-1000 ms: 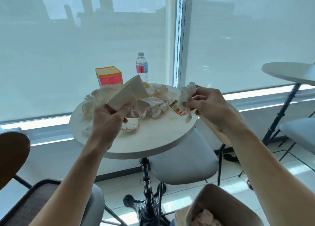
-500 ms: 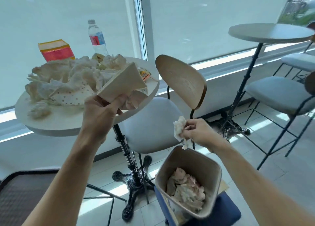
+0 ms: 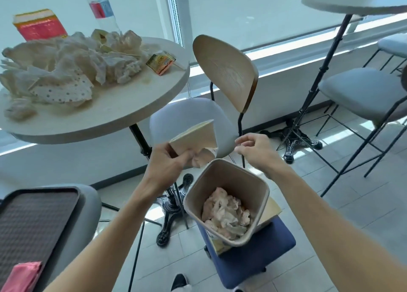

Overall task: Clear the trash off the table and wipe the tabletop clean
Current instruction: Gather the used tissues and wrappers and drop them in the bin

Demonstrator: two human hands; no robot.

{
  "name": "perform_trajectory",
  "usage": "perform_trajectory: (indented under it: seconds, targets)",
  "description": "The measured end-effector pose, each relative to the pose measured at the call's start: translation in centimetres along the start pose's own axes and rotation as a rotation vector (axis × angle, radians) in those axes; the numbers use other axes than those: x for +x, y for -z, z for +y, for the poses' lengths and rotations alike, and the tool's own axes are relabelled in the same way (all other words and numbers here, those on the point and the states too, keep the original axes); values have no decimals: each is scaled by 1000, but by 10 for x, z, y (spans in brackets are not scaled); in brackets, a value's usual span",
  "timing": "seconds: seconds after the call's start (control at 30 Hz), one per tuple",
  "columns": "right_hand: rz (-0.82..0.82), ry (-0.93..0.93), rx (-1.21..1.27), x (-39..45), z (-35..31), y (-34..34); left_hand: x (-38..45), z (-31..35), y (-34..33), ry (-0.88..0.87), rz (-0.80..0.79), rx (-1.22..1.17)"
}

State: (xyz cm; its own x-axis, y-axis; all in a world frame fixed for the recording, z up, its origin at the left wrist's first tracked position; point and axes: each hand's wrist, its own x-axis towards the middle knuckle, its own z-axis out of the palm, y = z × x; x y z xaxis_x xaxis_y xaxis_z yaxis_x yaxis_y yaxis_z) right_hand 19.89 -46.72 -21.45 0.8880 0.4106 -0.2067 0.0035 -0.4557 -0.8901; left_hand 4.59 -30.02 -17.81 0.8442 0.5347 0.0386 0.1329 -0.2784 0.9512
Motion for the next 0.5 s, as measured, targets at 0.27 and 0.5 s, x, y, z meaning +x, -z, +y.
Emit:
perform_trajectory:
  seconds: [0.27,0.5]
  targets:
    - [-25,150,-1,-14,-37,4,-3,-55,-22,164,-195,225]
    - [-120,269,5,-24,-92,-18,6,-1,34,-54,-98,220]
